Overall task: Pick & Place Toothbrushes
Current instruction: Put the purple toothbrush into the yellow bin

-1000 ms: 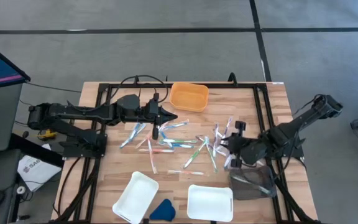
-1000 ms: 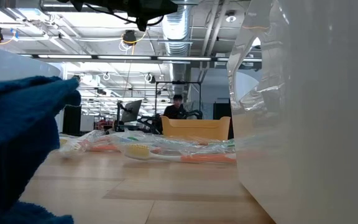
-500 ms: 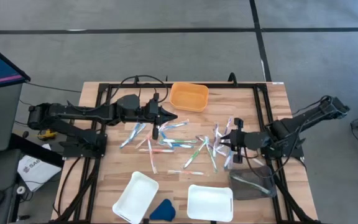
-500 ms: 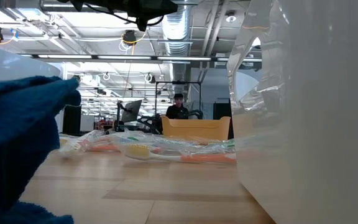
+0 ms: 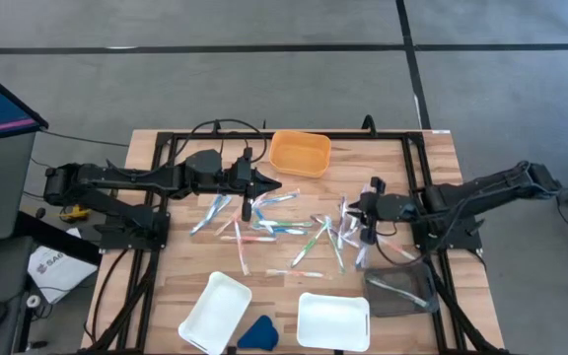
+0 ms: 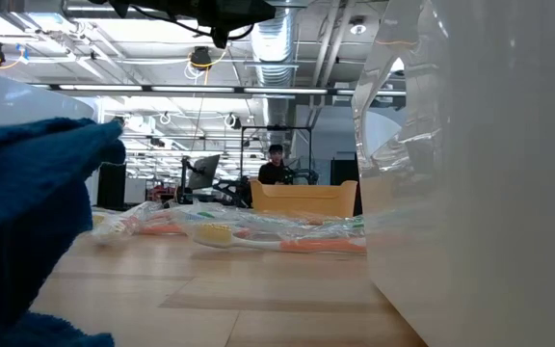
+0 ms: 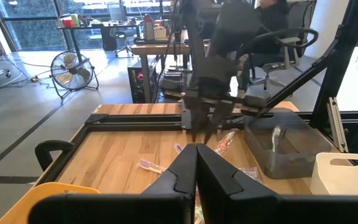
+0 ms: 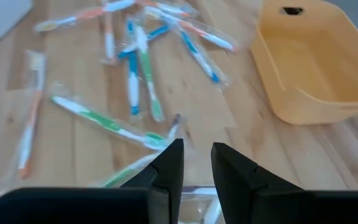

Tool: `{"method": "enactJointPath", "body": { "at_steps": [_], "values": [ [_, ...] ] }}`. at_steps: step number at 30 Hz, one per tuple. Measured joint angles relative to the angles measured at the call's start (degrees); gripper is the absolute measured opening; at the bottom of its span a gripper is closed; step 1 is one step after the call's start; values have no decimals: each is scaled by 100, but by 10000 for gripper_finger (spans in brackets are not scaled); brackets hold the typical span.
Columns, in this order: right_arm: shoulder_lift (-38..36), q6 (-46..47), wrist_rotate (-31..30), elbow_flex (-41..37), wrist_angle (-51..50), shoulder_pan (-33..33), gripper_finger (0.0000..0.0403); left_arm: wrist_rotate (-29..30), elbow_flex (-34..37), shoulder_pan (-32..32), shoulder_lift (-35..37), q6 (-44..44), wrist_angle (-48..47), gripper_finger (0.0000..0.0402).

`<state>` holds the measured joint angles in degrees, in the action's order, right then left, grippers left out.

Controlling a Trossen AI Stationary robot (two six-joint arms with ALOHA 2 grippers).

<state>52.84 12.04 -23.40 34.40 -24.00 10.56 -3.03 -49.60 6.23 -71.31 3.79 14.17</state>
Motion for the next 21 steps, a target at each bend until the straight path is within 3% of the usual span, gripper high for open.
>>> {"method": "enactJointPath", "body": {
  "at_steps": [8, 16, 21],
  "values": [
    [0, 300, 1, -314, 254, -565, 75, 1, 0, -1, 0, -2, 2, 3],
    [149, 327, 2, -390, 384, -635, 75, 2, 0, -2, 0, 1, 2, 3],
    [460, 1590, -28, -390, 388, -663, 75, 0, 0, 0, 0, 1, 4, 3]
  ]
}}
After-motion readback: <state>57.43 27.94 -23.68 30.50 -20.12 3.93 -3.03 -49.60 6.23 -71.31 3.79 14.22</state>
